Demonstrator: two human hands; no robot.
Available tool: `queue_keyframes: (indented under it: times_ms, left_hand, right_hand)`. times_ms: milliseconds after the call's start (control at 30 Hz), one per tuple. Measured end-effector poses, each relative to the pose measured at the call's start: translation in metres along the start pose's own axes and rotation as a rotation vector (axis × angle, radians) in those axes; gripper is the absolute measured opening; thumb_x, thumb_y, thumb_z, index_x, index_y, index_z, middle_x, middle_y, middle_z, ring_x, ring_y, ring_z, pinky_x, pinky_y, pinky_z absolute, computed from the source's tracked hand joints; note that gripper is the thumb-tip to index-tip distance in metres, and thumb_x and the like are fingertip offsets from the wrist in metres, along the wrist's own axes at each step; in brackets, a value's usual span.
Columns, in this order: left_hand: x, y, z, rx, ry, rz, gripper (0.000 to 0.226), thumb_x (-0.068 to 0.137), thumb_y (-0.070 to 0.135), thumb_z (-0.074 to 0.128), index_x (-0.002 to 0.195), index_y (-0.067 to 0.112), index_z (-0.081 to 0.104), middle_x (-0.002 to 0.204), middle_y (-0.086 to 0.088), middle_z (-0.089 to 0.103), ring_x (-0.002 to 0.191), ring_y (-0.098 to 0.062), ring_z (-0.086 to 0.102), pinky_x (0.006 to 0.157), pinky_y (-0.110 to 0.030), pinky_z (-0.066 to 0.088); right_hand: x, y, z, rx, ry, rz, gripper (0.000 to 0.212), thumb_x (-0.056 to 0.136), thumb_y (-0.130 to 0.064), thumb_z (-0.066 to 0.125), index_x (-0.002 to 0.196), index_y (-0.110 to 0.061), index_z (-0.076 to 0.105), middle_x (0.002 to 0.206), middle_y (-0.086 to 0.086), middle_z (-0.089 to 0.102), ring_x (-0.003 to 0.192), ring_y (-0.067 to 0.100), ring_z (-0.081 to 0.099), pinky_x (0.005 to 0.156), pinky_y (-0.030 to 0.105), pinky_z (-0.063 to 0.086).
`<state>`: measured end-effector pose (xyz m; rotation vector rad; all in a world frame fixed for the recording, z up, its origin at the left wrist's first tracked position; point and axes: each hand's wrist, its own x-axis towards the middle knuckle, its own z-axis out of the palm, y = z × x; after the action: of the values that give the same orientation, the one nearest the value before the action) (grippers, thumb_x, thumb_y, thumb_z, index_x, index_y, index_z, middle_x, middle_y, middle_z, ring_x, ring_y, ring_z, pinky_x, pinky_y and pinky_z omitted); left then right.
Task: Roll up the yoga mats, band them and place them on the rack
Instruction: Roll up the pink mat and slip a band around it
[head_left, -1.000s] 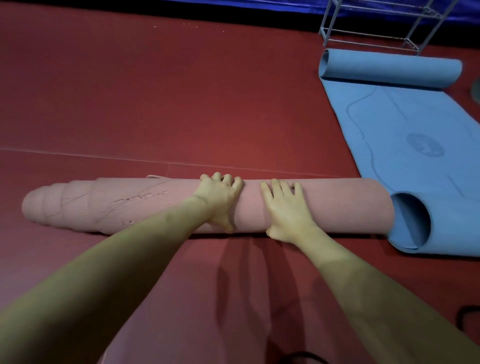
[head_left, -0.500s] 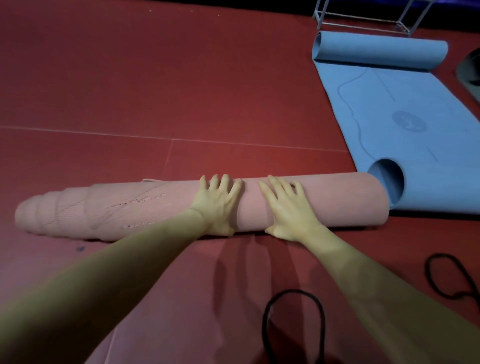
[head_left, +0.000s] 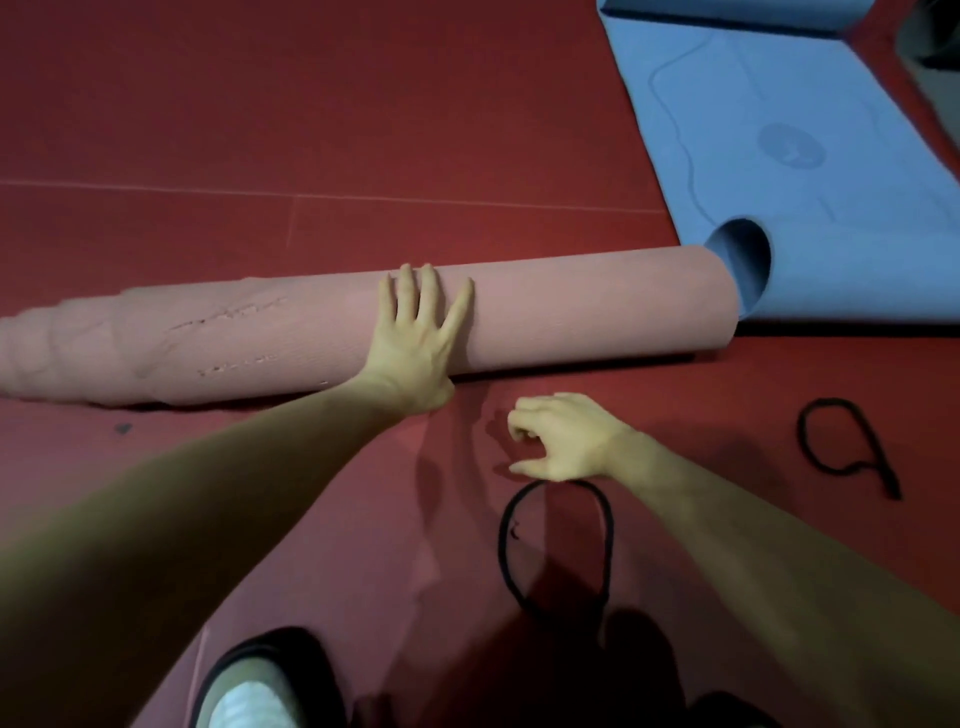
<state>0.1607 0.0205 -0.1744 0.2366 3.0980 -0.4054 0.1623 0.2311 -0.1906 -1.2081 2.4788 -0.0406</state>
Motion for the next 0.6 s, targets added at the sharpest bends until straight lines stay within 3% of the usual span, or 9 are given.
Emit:
queue_keyframes:
  times_ms: [167, 300, 400, 533, 600]
  left_hand:
    - [-0.001, -0.001, 0.0, 0.077, -0.023, -0.003, 0.117, 0.073, 0.048, 0.069, 0.149, 0.012, -0.013, 0.152, -0.03, 0.007, 0.139, -0.05, 0.013, 0.111, -0.061, 0.01]
    - [0.0, 0.001, 0.0, 0.101, 0.004, -0.019, 0.108, 0.079, 0.036, 0.066, 0.149, 0.011, -0.012, 0.152, -0.031, 0.012, 0.138, -0.05, 0.018, 0.11, -0.061, 0.016]
    - [0.003, -0.001, -0.002, 0.11, -0.048, -0.03, 0.12, 0.075, 0.044, 0.072, 0.147, 0.014, -0.019, 0.152, -0.031, 0.004, 0.14, -0.05, 0.011, 0.108, -0.067, 0.012]
    - [0.013, -0.009, -0.006, 0.095, -0.05, -0.025, 0.125, 0.07, 0.045, 0.075, 0.146, 0.017, -0.02, 0.15, -0.031, 0.012, 0.137, -0.048, 0.018, 0.105, -0.067, 0.019]
    - [0.02, -0.016, -0.009, 0.088, -0.058, 0.007, 0.121, 0.068, 0.048, 0.072, 0.148, 0.018, -0.014, 0.146, -0.029, 0.02, 0.131, -0.045, 0.028, 0.103, -0.062, 0.028]
  right_hand:
    - [-0.012, -0.004, 0.019, -0.005, -0.197, 0.018, 0.04, 0.077, -0.042, 0.068, 0.106, -0.02, 0.051, 0.111, -0.003, 0.046, 0.106, 0.017, 0.043, 0.094, 0.031, 0.03]
    - [-0.01, -0.005, 0.022, -0.073, -0.196, 0.023, 0.026, 0.083, -0.032, 0.062, 0.103, -0.017, 0.055, 0.113, 0.0, 0.045, 0.111, 0.019, 0.041, 0.1, 0.032, 0.028]
    - [-0.002, -0.008, 0.017, -0.069, -0.041, 0.122, 0.025, 0.087, -0.024, 0.052, 0.108, -0.013, 0.052, 0.116, 0.006, 0.053, 0.112, 0.026, 0.049, 0.096, 0.034, 0.031]
    - [0.012, -0.008, 0.009, 0.168, 0.336, 0.545, 0.022, 0.092, -0.02, 0.047, 0.111, -0.01, 0.05, 0.108, 0.01, 0.065, 0.1, 0.033, 0.061, 0.085, 0.037, 0.04]
    - [0.019, -0.005, 0.005, 0.18, 0.418, 0.742, 0.022, 0.095, -0.02, 0.045, 0.112, -0.01, 0.053, 0.111, 0.01, 0.064, 0.103, 0.032, 0.061, 0.088, 0.038, 0.039]
